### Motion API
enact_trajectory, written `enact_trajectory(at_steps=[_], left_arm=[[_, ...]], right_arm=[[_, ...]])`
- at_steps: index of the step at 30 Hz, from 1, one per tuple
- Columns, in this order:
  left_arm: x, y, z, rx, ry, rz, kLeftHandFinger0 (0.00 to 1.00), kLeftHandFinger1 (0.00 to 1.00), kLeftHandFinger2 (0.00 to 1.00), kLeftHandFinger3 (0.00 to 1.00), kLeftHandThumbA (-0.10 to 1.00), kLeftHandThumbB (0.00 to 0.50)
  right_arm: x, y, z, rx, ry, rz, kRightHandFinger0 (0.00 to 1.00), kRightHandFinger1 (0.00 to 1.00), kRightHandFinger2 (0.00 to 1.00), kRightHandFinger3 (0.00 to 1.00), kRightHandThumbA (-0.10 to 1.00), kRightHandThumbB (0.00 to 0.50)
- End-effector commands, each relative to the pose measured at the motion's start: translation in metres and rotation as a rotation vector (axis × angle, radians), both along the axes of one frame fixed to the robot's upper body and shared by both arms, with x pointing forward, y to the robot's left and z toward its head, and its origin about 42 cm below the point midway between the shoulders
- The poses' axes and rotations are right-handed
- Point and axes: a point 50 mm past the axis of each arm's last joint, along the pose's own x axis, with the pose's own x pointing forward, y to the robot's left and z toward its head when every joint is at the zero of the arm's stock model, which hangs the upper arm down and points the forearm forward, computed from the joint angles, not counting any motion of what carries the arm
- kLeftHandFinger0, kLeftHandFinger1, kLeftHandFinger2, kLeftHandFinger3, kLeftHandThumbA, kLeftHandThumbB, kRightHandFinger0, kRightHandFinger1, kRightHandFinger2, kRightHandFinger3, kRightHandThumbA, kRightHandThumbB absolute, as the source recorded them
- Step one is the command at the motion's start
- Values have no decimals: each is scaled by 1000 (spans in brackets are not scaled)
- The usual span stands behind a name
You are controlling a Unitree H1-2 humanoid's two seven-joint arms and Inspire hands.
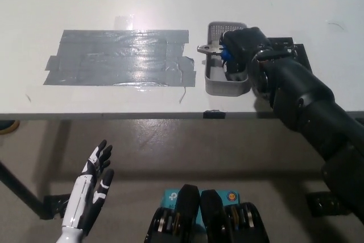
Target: The robot picks the blue plier placed on top of the container and places it on the grey area of the table
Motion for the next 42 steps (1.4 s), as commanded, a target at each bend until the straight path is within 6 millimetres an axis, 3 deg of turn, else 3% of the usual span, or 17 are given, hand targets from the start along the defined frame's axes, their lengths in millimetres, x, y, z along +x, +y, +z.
enact_trajectory(at_steps=[1, 3, 7, 10, 12, 13, 15, 21, 24, 28, 30, 32, 34, 36, 38, 39, 42], left_arm=[[4, 2, 8, 6, -49, -16, 1000, 1000, 1000, 1000, 910, 137], [4, 2, 9, -3, -46, -17, 1000, 1000, 1000, 1000, 906, 135], [2, 4, 8, -7, -43, -16, 1000, 1000, 1000, 1000, 904, 133], [2, 4, 8, -4, -40, -15, 1000, 1000, 1000, 1000, 909, 133], [3, 4, 8, -4, -41, -17, 1000, 1000, 1000, 1000, 909, 128], [2, 4, 8, 0, -44, -16, 1000, 1000, 1000, 1000, 910, 120], [3, 4, 8, 2, -46, -15, 1000, 1000, 1000, 1000, 911, 119], [2, 4, 9, 9, -42, -12, 1000, 1000, 1000, 1000, 915, 134], [-1, 2, 8, 4, -34, -14, 1000, 1000, 1000, 1000, 921, 127], [-5, 1, 7, 3, -29, -1, 1000, 1000, 1000, 1000, 914, 127], [-7, 0, 7, 9, -25, 2, 1000, 1000, 1000, 1000, 920, 129], [-7, -2, 6, 3, -32, -1, 1000, 1000, 1000, 1000, 916, 122], [-5, -3, 7, 2, -35, -1, 1000, 1000, 1000, 1000, 919, 125], [-8, -6, 6, -1, -28, 0, 1000, 1000, 1000, 1000, 923, 125], [-9, -8, 5, 8, -20, -6, 1000, 1000, 1000, 1000, 937, 126], [-8, -10, 6, 12, -12, -12, 1000, 1000, 1000, 1000, 938, 117], [-17, -9, 2, 21, -5, -13, 1000, 1000, 1000, 1000, 917, 92]], right_arm=[[15, -13, 63, -19, -262, 46, 14, 177, 532, 427, -100, 234], [17, -10, 78, -15, -291, 65, 122, 540, 993, 380, -100, 183], [18, -4, 101, -7, -356, 103, 156, 599, 1000, 329, -100, 219], [19, 1, 122, -38, -410, 137, 38, 459, 871, 329, -100, 236], [20, 3, 129, -49, -409, 138, 45, 478, 895, 355, -100, 223], [20, 5, 137, -41, -417, 144, 93, 564, 972, 375, -100, 210], [19, 10, 150, -22, -455, 161, 77, 568, 977, 318, -100, 220], [14, 39, 166, 10, -527, 232, 0, 350, 761, 294, -100, 259], [8, 69, 160, 15, -509, 275, 0, 208, 615, 308, -100, 261], [-2, 108, 142, 5, -469, 307, 0, 245, 705, 367, -100, 260], [-10, 132, 133, 21, -440, 330, 0, 221, 666, 387, -100, 287], [-18, 152, 127, 47, -413, 342, 0, 146, 498, 504, -43, 369], [-26, 169, 121, 64, -402, 361, 0, 71, 434, 264, -99, 293], [-30, 177, 114, 74, -376, 362, 0, 126, 543, 280, -100, 334], [-35, 185, 101, 54, -356, 370, 0, 158, 604, 412, -100, 301], [-36, 186, 95, 68, -333, 370, 0, 177, 612, 477, -100, 299], [-43, 190, 68, 81, -303, 377, 0, 134, 505, 447, -100, 305]])
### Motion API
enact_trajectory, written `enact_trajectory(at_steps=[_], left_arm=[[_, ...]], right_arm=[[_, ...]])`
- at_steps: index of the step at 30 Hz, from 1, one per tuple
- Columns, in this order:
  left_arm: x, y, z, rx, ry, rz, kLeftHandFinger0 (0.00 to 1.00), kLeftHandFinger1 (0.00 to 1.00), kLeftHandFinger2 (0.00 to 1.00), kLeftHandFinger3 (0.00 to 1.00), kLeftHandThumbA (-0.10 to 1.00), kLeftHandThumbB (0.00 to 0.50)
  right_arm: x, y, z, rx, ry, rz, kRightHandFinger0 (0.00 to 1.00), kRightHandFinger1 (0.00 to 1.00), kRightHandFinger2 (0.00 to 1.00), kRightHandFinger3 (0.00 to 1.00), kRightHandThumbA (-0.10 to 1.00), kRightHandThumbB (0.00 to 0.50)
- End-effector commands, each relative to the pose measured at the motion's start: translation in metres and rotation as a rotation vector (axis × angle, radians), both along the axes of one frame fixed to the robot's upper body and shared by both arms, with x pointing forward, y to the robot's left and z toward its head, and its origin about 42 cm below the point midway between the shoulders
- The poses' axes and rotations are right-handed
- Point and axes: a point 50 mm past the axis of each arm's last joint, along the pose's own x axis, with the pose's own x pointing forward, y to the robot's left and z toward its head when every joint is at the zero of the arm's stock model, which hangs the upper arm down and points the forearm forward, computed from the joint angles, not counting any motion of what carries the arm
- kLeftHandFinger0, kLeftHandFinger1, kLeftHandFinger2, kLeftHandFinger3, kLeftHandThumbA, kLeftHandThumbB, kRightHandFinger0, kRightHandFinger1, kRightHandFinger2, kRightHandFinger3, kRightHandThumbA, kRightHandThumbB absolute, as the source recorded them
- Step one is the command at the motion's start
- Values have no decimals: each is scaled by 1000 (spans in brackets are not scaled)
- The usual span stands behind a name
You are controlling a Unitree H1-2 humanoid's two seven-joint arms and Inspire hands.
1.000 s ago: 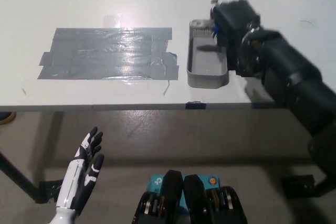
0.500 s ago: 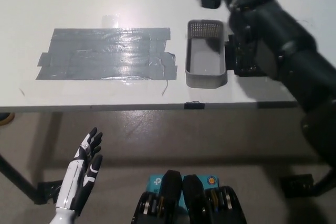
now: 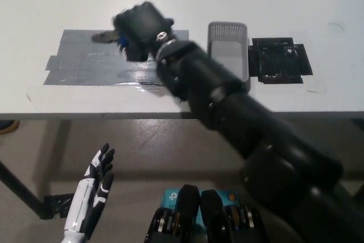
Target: The robot picks the blue plier placed on top of the container and places it on the grey area of the table
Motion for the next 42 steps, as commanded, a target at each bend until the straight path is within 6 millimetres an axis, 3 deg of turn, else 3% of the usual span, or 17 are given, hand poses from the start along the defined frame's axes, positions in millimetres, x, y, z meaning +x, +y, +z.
enact_trajectory(at_steps=[1, 2, 6, 7, 8, 9, 10, 18, 21, 24, 26, 27, 28, 31, 36, 39, 42], left_arm=[[-8, -4, 5, 14, -29, 5, 1000, 1000, 1000, 1000, 915, 91], [-11, -3, 4, 15, -25, 12, 1000, 1000, 1000, 1000, 913, 76], [-1, -3, 10, -3, -29, 18, 1000, 1000, 1000, 1000, 881, 79], [1, -4, 11, 1, -36, 14, 1000, 1000, 1000, 1000, 871, 73], [-3, -4, 10, 2, -30, 13, 1000, 1000, 1000, 1000, 867, 83], [-5, -5, 10, 2, -28, 11, 1000, 1000, 1000, 1000, 858, 81], [-7, -6, 10, 6, -25, 8, 1000, 1000, 1000, 1000, 852, 75], [-10, 1, 11, 65, -19, -8, 1000, 1000, 1000, 1000, 789, 52], [-7, -4, 14, 81, -20, -36, 1000, 1000, 1000, 1000, 751, 59], [-11, -7, 11, 77, 4, -51, 1000, 1000, 1000, 1000, 759, 87], [-12, -6, 12, 91, 4, -49, 1000, 1000, 1000, 1000, 783, 90], [-12, -6, 11, 92, 5, -47, 1000, 1000, 1000, 1000, 806, 95], [-13, -5, 11, 87, 3, -42, 1000, 1000, 1000, 1000, 809, 83], [-9, -6, 12, 70, 1, -44, 1000, 1000, 1000, 1000, 800, 90], [22, -6, 29, 46, -85, -32, 1000, 1000, 1000, 1000, 765, 72], [39, -6, 41, 30, -117, -20, 1000, 1000, 1000, 1000, 781, 77], [50, 0, 55, 55, -169, -6, 1000, 1000, 1000, 1000, 842, 43]], right_arm=[[-1, 8, 18, 40, -67, 11, 67, 177, 467, 469, -100, 323], [-2, 8, 12, 47, -49, 6, 1, 86, 408, 400, -100, 281], [4, -1, 14, 26, -37, -26, 0, 77, 576, 306, -100, 261], [8, -8, 12, 34, 14, -54, 264, 417, 875, 583, -100, 234], [8, -9, 7, 38, 39, -63, 417, 616, 1000, 735, -6, 232], [9, -14, 0, 55, 97, -89, 686, 909, 1000, 1000, 163, 259], [11, -19, -5, 81, 160, -116, 980, 1000, 1000, 1000, 270, 290], [18, -33, -2, 150, 221, -139, 1000, 1000, 1000, 1000, 642, 386], [24, -43, 9, 244, 215, -131, 1000, 1000, 1000, 1000, 631, 379], [26, -52, 25, 475, 157, -59, 1000, 1000, 1000, 1000, 795, 350], [27, -51, 44, 607, 122, -21, 1000, 1000, 1000, 1000, 823, 336], [27, -51, 53, 650, 113, -4, 1000, 1000, 1000, 1000, 1000, 322], [27, -52, 88, 777, 65, 68, 1000, 1000, 1000, 1000, 894, 311], [25, -59, 128, 908, 22, 154, 1000, 1000, 1000, 1000, 920, 322], [-7, -114, 240, 1038, -188, 321, 1000, 1000, 1000, 1000, 1000, 329], [-37, -151, 266, 1043, -253, 376, 1000, 1000, 1000, 1000, 1000, 316], [-76, -193, 266, 1095, -293, 444, 1000, 1000, 1000, 1000, 1000, 294]])
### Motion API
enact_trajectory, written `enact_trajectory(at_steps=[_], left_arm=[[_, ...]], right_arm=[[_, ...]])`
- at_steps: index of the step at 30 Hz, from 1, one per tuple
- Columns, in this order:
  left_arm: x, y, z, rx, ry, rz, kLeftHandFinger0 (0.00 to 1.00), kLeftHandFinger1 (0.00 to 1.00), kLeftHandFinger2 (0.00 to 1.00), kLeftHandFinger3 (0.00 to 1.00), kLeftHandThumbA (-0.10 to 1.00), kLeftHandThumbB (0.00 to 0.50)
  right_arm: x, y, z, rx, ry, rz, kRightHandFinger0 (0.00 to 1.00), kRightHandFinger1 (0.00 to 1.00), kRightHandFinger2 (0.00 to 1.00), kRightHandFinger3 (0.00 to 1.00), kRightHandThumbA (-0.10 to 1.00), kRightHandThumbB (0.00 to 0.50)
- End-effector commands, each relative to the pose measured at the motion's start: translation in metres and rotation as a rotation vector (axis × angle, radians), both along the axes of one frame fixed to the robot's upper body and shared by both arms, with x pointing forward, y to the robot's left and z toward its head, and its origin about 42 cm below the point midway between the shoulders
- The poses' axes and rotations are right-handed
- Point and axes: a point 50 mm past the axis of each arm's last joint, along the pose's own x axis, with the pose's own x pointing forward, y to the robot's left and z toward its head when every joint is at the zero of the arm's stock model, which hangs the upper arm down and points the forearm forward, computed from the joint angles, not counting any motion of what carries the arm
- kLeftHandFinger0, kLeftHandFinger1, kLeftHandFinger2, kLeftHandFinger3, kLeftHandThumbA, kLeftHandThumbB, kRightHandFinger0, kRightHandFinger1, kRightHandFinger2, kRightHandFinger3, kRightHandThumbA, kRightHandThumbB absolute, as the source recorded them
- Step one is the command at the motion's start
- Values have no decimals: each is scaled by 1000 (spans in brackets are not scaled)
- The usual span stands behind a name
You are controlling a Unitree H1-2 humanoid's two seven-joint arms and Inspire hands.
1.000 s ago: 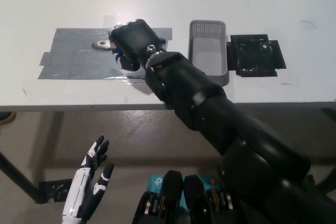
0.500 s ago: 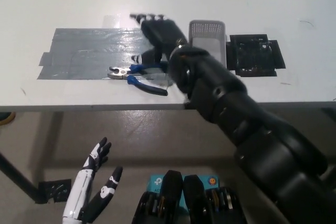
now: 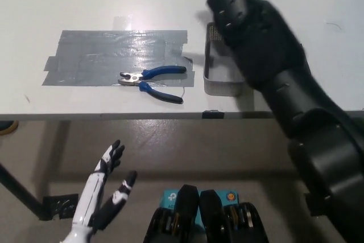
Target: The robot picks the blue plier placed on top of the container and places it on the grey area of the table
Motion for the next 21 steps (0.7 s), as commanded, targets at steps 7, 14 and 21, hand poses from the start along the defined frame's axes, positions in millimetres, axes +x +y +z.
enact_trajectory(at_steps=[7, 14, 21], left_arm=[[57, 10, 58, -35, -199, 29, 1000, 1000, 1000, 1000, 1000, 97], [74, 7, 69, -29, -222, 20, 1000, 1000, 1000, 1000, 1000, 93], [86, 5, 75, -13, -243, 23, 1000, 1000, 1000, 1000, 1000, 91]], right_arm=[[-172, -170, 54, 377, -383, 216, 1000, 1000, 1000, 1000, 955, 256], [-229, -193, -32, 479, -276, 181, 1000, 1000, 1000, 1000, 989, 245], [-257, -186, -88, 564, -181, 143, 1000, 1000, 1000, 1000, 1000, 242]])
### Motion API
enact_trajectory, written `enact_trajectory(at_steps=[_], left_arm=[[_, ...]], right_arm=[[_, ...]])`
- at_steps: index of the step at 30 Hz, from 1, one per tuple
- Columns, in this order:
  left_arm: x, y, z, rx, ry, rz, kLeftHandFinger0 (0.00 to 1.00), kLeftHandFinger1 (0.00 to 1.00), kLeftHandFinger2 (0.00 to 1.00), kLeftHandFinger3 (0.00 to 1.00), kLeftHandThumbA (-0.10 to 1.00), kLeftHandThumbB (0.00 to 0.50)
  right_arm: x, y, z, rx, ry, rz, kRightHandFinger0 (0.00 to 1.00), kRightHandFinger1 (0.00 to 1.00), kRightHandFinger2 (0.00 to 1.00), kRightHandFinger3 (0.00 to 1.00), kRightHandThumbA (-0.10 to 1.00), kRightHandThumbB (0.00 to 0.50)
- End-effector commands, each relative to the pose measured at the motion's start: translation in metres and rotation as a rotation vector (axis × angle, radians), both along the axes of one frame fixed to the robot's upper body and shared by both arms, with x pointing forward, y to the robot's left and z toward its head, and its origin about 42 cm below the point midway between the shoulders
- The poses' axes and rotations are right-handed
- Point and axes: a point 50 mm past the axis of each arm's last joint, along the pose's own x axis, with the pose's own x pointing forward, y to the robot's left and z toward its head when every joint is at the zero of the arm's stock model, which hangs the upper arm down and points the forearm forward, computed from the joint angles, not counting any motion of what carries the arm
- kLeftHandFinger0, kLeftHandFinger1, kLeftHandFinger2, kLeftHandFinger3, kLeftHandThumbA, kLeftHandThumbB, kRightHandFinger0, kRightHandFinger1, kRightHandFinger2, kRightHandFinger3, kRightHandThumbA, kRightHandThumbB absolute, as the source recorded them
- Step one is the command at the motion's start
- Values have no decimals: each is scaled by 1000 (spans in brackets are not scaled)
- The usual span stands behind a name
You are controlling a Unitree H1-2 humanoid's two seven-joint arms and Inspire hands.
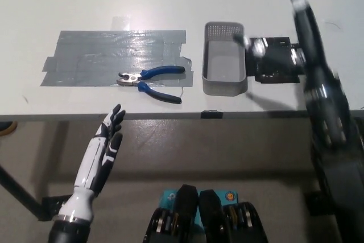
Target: The robot picks the blue plier placed on top of the container and places it on the grey area of the table
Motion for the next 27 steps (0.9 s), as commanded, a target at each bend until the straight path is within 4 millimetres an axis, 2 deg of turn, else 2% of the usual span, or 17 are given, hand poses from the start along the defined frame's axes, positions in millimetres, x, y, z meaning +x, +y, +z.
enact_trajectory(at_steps=[1, 4, 8, 9, 10, 12, 15, 16, 22, 24, 25, 27], left_arm=[[36, 9, 46, -20, -155, 28, 1000, 1000, 1000, 1000, 1000, 91], [31, 9, 42, -29, -144, 33, 1000, 1000, 1000, 1000, 1000, 100], [20, 12, 34, -45, -124, 33, 1000, 1000, 1000, 1000, 1000, 87], [15, 12, 31, -52, -117, 35, 1000, 1000, 1000, 1000, 1000, 86], [10, 14, 27, -55, -111, 43, 1000, 1000, 1000, 1000, 1000, 85], [-2, 19, 20, -63, -95, 50, 1000, 1000, 1000, 1000, 1000, 77], [-18, 25, 12, -69, -62, 69, 1000, 1000, 1000, 1000, 1000, 74], [-22, 27, 9, -68, -54, 74, 1000, 1000, 1000, 1000, 1000, 73], [-45, 34, -9, -78, -2, 90, 1000, 1000, 1000, 1000, 1000, 87], [-51, 35, -14, -75, 20, 97, 1000, 1000, 1000, 1000, 1000, 90], [-52, 35, -16, -75, 25, 99, 1000, 1000, 1000, 1000, 1000, 97], [-55, 36, -19, -68, 31, 102, 1000, 1000, 1000, 1000, 1000, 116]], right_arm=[[-138, -36, 74, 325, -347, 197, 1000, 1000, 1000, 1000, 1000, 242], [-135, -29, 40, 371, -259, 194, 1000, 1000, 1000, 1000, 1000, 218], [-121, -23, -21, 374, -87, 159, 1000, 1000, 1000, 1000, 1000, 85], [-119, -22, -37, 382, -48, 150, 1000, 1000, 1000, 1000, 1000, 79], [-115, -21, -61, 343, 51, 106, 1000, 1000, 1000, 1000, 1000, 66], [-118, -16, -81, 340, 139, 98, 1000, 1000, 1000, 1000, 1000, 64], [-127, -10, -91, 330, 186, 115, 1000, 1000, 1000, 1000, 1000, 120], [-130, -10, -93, 326, 201, 123, 1000, 1000, 1000, 1000, 1000, 109], [-149, -13, -112, 306, 259, 130, 1000, 1000, 1000, 1000, 976, 132], [-154, -13, -117, 309, 274, 141, 1000, 1000, 1000, 1000, 932, 107], [-156, -12, -120, 312, 280, 152, 1000, 1000, 1000, 1000, 882, 104], [-157, -11, -124, 315, 292, 169, 1000, 1000, 1000, 1000, 857, 109]])
